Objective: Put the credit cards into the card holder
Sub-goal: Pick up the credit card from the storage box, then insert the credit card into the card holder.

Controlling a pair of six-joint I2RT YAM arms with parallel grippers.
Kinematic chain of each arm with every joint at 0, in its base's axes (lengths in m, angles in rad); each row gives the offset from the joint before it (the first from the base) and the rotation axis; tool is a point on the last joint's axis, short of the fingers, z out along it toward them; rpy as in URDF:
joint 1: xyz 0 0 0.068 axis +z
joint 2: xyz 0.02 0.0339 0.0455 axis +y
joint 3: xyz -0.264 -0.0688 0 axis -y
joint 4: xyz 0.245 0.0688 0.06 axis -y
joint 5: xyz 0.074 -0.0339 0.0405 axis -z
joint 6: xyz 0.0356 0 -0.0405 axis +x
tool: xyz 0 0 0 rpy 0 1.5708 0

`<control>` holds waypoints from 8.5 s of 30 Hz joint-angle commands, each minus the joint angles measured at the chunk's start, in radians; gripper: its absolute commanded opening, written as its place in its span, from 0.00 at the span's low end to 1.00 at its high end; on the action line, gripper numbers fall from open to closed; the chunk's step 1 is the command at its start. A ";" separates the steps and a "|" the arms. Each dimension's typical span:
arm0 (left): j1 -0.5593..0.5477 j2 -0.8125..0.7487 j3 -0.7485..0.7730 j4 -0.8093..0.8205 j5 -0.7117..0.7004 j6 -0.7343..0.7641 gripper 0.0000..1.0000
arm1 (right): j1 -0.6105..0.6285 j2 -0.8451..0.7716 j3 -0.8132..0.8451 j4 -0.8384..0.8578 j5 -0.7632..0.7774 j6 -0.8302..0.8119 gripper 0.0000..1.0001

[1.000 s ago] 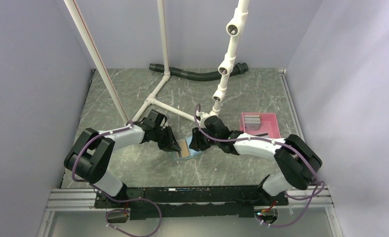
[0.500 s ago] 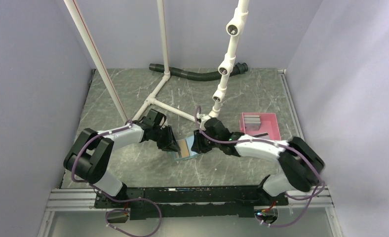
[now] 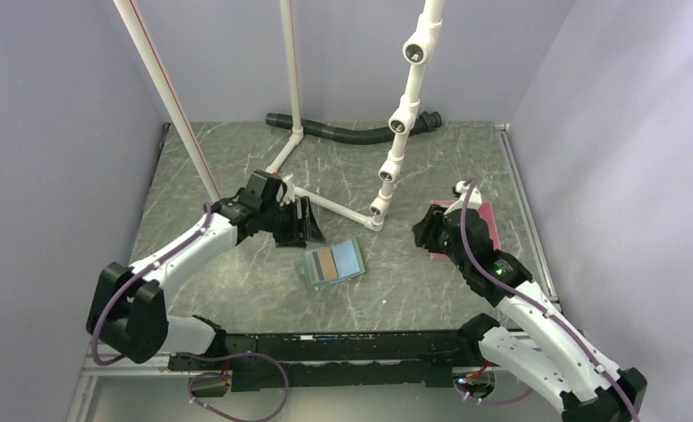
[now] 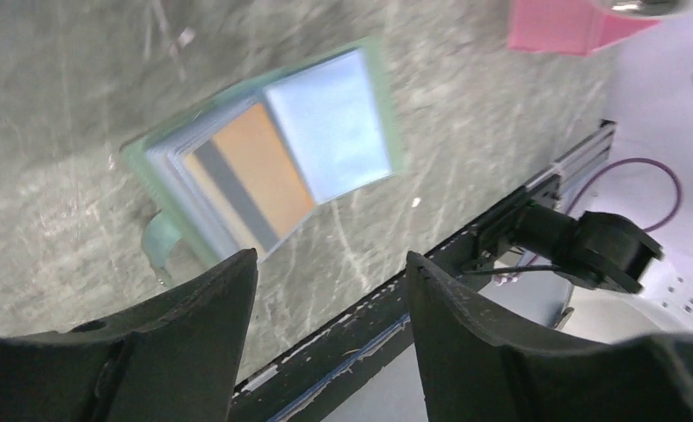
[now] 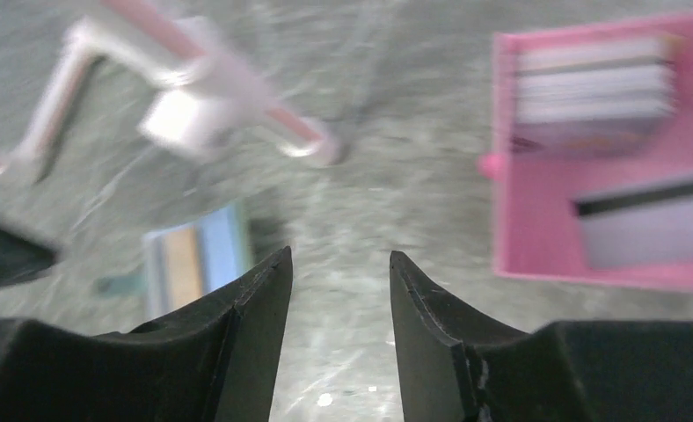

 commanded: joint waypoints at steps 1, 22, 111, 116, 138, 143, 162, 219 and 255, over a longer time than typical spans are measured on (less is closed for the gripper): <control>0.003 -0.093 0.112 -0.106 0.021 0.121 0.69 | -0.173 0.023 0.039 -0.204 0.161 0.099 0.48; 0.002 -0.252 0.020 -0.082 0.120 0.129 0.74 | -0.646 0.473 -0.027 0.317 -0.141 0.533 0.89; 0.001 -0.261 0.050 -0.067 0.169 0.103 0.86 | -0.653 0.551 0.032 0.235 -0.115 0.807 0.11; 0.002 -0.261 0.049 -0.062 0.175 0.099 0.86 | -0.654 0.549 0.086 0.133 -0.125 0.820 0.05; 0.003 -0.098 -0.088 0.181 0.276 -0.023 0.86 | -0.579 -0.029 -0.092 0.093 -0.863 -0.134 0.00; -0.014 -0.009 -0.139 0.301 0.279 -0.078 0.79 | -0.218 0.043 -0.217 0.464 -0.928 -0.034 0.00; -0.036 -0.048 -0.226 0.116 -0.094 -0.092 0.77 | 0.178 0.613 -0.042 0.613 -0.359 0.027 0.00; 0.046 -0.025 -0.184 0.373 0.195 -0.141 0.33 | 0.155 0.767 0.189 0.314 -0.430 0.032 0.00; 0.038 0.195 -0.220 0.212 0.026 -0.036 0.11 | 0.101 0.813 0.150 0.353 -0.502 0.061 0.00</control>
